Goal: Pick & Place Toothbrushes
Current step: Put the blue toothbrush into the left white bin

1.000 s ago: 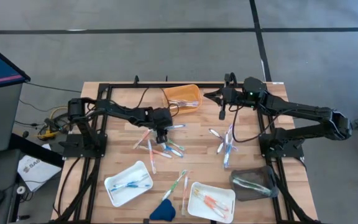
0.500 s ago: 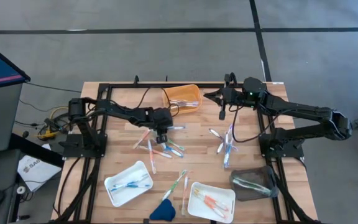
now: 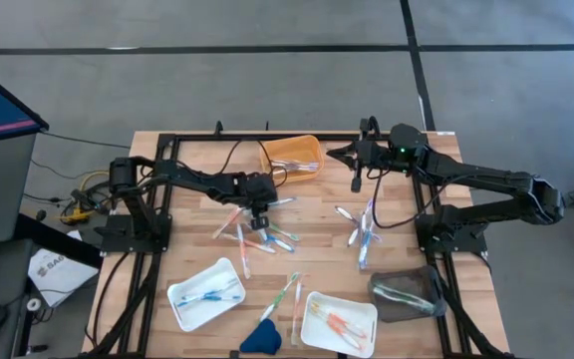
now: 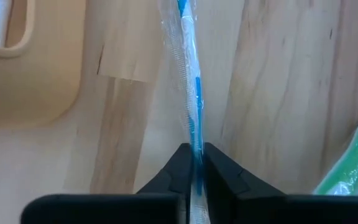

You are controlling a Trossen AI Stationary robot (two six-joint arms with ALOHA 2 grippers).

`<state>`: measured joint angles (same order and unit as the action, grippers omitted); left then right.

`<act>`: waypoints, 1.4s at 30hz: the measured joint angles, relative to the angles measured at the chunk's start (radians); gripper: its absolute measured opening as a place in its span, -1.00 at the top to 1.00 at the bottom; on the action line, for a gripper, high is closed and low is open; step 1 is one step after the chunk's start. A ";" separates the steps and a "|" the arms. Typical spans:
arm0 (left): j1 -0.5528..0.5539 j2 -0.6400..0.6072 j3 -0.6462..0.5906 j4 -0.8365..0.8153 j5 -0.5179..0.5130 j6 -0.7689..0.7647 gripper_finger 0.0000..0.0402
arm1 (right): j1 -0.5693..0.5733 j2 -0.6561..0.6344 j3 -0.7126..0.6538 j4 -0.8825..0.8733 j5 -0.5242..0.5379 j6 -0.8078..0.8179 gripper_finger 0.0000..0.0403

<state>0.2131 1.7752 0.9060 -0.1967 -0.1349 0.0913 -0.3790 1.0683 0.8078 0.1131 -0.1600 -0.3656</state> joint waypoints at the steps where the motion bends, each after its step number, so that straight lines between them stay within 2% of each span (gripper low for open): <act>1: 0.000 0.000 0.006 -0.001 0.000 -0.001 0.94 | 0.003 0.000 0.000 0.000 0.000 0.000 1.00; 11: -0.022 -0.002 0.108 0.004 -0.015 0.001 0.95 | 0.036 0.000 0.000 0.000 0.000 0.000 1.00; 21: -0.100 -0.002 0.184 -0.007 -0.014 0.001 0.95 | 0.078 0.000 0.000 -0.002 0.001 0.000 1.00; 28: -0.156 -0.003 0.241 -0.093 -0.014 -0.048 0.95 | 0.121 0.000 0.000 -0.002 0.001 0.000 1.00; 36: -0.238 -0.106 0.248 -0.181 -0.016 -0.177 0.95 | 0.184 0.000 0.000 -0.002 0.002 0.000 1.00; 42: -0.338 -0.212 0.230 -0.204 -0.097 -0.295 0.95 | 0.237 0.000 0.000 -0.012 0.002 0.000 1.00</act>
<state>-0.1249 1.5637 1.1365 -0.4007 -0.2319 -0.2033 -0.1417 1.0683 0.8078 0.1014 -0.1582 -0.3656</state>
